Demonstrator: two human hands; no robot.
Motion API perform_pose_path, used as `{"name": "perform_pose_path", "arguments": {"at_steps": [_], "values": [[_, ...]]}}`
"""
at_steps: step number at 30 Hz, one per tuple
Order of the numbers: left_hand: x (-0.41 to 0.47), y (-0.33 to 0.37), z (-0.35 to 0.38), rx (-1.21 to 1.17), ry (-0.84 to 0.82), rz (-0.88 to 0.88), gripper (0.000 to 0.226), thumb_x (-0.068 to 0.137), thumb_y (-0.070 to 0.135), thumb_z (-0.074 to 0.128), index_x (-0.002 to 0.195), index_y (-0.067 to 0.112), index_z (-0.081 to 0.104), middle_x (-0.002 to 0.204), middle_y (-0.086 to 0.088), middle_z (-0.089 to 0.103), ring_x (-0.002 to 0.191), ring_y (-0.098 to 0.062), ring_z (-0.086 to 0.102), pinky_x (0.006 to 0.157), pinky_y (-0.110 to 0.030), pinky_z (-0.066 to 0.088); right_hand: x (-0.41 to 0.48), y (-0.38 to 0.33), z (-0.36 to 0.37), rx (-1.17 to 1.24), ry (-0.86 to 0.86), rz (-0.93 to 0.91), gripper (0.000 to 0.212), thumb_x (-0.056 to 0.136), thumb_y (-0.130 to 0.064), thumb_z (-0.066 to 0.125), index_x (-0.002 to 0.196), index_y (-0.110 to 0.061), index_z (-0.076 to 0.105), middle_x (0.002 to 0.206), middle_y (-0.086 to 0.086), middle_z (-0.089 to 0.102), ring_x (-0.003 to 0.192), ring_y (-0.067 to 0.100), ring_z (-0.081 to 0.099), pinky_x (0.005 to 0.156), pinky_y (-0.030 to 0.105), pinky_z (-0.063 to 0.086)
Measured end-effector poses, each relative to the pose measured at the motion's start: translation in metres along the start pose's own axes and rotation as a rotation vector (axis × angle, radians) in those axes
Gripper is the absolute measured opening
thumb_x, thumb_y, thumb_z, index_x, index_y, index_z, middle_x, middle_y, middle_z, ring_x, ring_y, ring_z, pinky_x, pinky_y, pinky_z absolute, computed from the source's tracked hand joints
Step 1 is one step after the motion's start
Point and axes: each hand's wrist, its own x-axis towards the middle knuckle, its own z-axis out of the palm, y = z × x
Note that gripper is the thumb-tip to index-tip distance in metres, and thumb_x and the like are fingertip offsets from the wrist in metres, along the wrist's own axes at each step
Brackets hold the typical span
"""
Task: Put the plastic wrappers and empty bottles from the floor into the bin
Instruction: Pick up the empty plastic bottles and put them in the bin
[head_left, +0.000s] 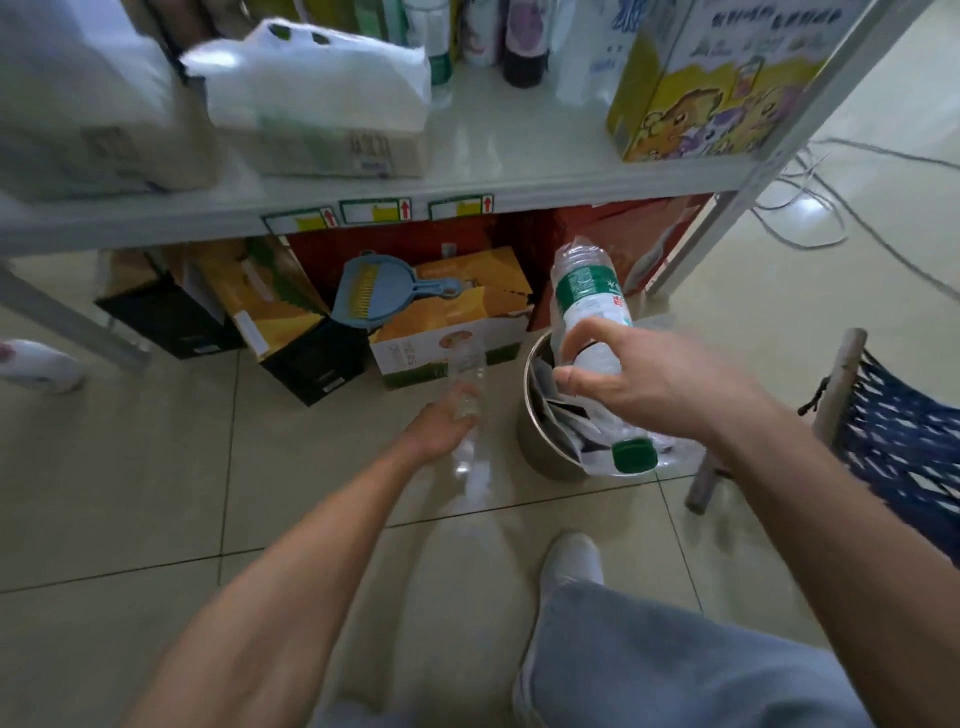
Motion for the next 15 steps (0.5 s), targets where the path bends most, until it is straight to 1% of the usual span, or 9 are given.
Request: {"name": "perform_pose_path", "arguments": {"at_steps": [2,3,4,5,7,9,11,13,15], "values": [[-0.034,0.019,-0.027,-0.059,0.017,0.029,0.045,0.098,0.021,0.053,0.139,0.031,0.039,0.123,-0.003,0.055,0.095,-0.019,0.06,0.079,-0.037,0.05,-0.011,-0.001,-0.001,0.102,0.042,-0.008,0.027,0.096,-0.062,0.055,0.113,-0.041,0.058,0.107,0.006,0.062,0.081,0.014,0.058,0.061,0.029,0.042],[-0.045,0.024,-0.036,-0.086,0.023,0.041,0.046,0.098,0.021,0.052,0.141,0.03,0.036,0.122,-0.004,0.056,0.089,-0.017,0.059,0.075,-0.036,0.05,-0.014,-0.002,0.001,0.161,0.047,-0.005,0.029,0.095,-0.063,0.055,0.113,-0.041,0.06,0.106,0.004,0.062,0.082,0.013,0.058,0.066,0.032,0.047],[-0.056,0.03,-0.045,-0.111,0.035,0.054,0.047,0.099,0.024,0.053,0.141,0.031,0.033,0.122,-0.006,0.057,0.086,-0.016,0.059,0.072,-0.035,0.05,-0.015,-0.002,0.003,0.21,0.042,0.003,0.031,0.094,-0.064,0.055,0.113,-0.04,0.063,0.104,0.002,0.062,0.083,0.013,0.058,0.074,0.036,0.053],[-0.07,0.036,-0.052,-0.148,0.05,0.069,0.049,0.099,0.027,0.054,0.141,0.031,0.031,0.121,-0.008,0.059,0.086,-0.016,0.062,0.071,-0.034,0.05,-0.018,-0.004,0.006,0.248,0.038,0.008,0.034,0.094,-0.065,0.055,0.114,-0.039,0.065,0.102,0.0,0.063,0.084,0.013,0.058,0.081,0.04,0.057],[-0.104,0.05,-0.058,-0.243,0.052,0.097,0.058,0.099,0.031,0.058,0.146,0.027,0.025,0.124,-0.011,0.062,0.092,-0.017,0.067,0.071,-0.03,0.051,-0.031,-0.009,0.011,0.329,0.036,0.012,0.045,0.093,-0.069,0.054,0.119,-0.035,0.067,0.105,0.0,0.064,0.084,0.011,0.059,0.082,0.041,0.06],[-0.141,0.067,-0.058,-0.304,0.041,0.152,0.061,0.098,0.032,0.062,0.147,0.021,0.027,0.126,-0.009,0.061,0.098,-0.014,0.067,0.071,-0.025,0.052,-0.041,-0.016,0.016,0.424,0.028,0.023,0.062,0.09,-0.076,0.05,0.126,-0.028,0.064,0.114,0.002,0.063,0.09,0.015,0.061,0.086,0.045,0.06],[-0.169,0.077,-0.052,-0.304,0.014,0.207,0.061,0.096,0.038,0.065,0.146,0.022,0.033,0.12,-0.004,0.065,0.1,-0.014,0.067,0.076,-0.027,0.053,-0.049,-0.021,0.021,0.518,0.017,0.039,0.076,0.083,-0.085,0.047,0.127,-0.024,0.06,0.113,0.001,0.06,0.096,0.019,0.062,0.09,0.052,0.059],[-0.188,0.083,-0.046,-0.274,0.023,0.248,0.066,0.093,0.045,0.067,0.148,0.026,0.035,0.116,-0.002,0.068,0.106,-0.016,0.066,0.087,-0.033,0.054,-0.056,-0.022,0.026,0.622,0.017,0.057,0.076,0.078,-0.088,0.051,0.119,-0.024,0.057,0.102,-0.004,0.057,0.092,0.018,0.062,0.091,0.054,0.058],[-0.198,0.087,-0.041,-0.256,0.076,0.278,0.068,0.091,0.048,0.069,0.147,0.03,0.036,0.114,0.0,0.069,0.108,-0.015,0.066,0.094,-0.038,0.054,-0.059,-0.021,0.032,0.732,0.008,0.11,0.075,0.074,-0.084,0.062,0.118,-0.024,0.053,0.102,-0.005,0.054,0.091,0.019,0.061,0.086,0.053,0.06]]}}
